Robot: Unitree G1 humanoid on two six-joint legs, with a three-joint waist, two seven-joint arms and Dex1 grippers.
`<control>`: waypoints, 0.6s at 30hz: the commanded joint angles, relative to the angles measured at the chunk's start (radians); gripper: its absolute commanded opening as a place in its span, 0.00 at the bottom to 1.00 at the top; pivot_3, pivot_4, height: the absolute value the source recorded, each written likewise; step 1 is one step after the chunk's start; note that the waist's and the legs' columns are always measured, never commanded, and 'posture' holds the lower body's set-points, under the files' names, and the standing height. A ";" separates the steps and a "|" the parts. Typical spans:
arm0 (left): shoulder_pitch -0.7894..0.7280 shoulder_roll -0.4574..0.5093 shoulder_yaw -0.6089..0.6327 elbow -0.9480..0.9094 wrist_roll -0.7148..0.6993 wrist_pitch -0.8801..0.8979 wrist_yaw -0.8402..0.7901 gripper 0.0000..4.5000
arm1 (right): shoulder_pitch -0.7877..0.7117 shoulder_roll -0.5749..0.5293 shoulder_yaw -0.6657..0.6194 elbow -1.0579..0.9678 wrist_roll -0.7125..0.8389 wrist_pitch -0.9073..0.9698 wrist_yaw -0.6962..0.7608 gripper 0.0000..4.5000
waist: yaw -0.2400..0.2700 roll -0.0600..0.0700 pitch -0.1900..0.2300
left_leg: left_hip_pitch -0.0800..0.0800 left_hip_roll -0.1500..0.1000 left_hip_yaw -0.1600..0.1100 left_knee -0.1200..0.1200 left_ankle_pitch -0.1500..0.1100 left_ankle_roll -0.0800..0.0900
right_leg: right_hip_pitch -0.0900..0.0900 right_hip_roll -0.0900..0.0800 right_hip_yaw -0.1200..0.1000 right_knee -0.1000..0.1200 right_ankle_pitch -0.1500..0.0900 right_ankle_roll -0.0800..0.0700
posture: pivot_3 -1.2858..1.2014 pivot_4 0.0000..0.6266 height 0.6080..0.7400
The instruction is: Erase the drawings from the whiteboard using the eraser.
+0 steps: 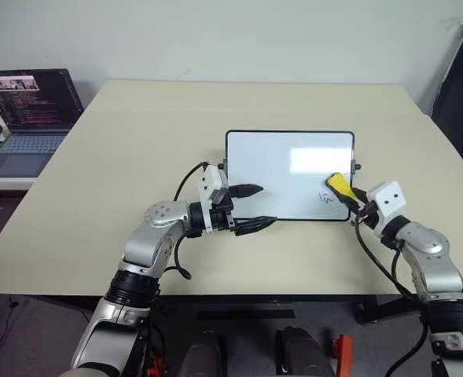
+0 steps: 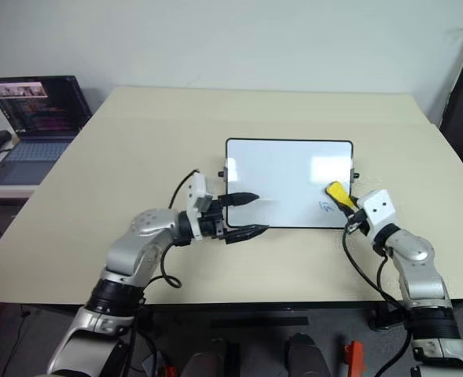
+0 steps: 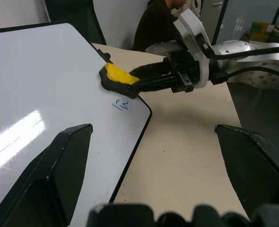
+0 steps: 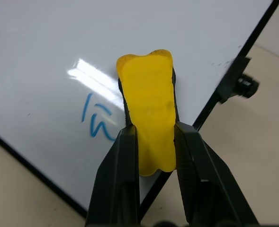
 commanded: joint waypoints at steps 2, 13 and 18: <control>-0.006 0.002 0.009 -0.023 -0.002 -0.008 0.001 1.00 | 0.067 0.004 0.112 -0.061 -0.017 0.090 0.077 0.15 | -0.005 0.000 0.000 | 0.000 0.000 0.000 0.000 0.000 0.000 | 0.000 0.000 0.000 0.000 0.000 0.000 | 0.52 0.24 1.00; -0.022 -0.007 0.007 0.001 0.002 -0.020 -0.003 1.00 | -0.010 -0.032 0.010 -0.075 0.014 0.120 0.026 0.15 | -0.009 0.000 0.000 | 0.000 0.000 0.000 0.000 0.000 0.000 | 0.000 0.000 0.000 0.000 0.000 0.000 | 0.52 0.24 1.00; -0.019 -0.009 0.004 -0.001 0.003 -0.020 0.000 1.00 | -0.086 -0.077 -0.027 0.021 -0.047 0.093 -0.059 0.15 | -0.002 -0.001 0.000 | 0.000 -0.001 0.000 0.000 0.000 0.000 | 0.000 0.000 0.000 0.000 0.000 0.000 | 0.52 0.24 1.00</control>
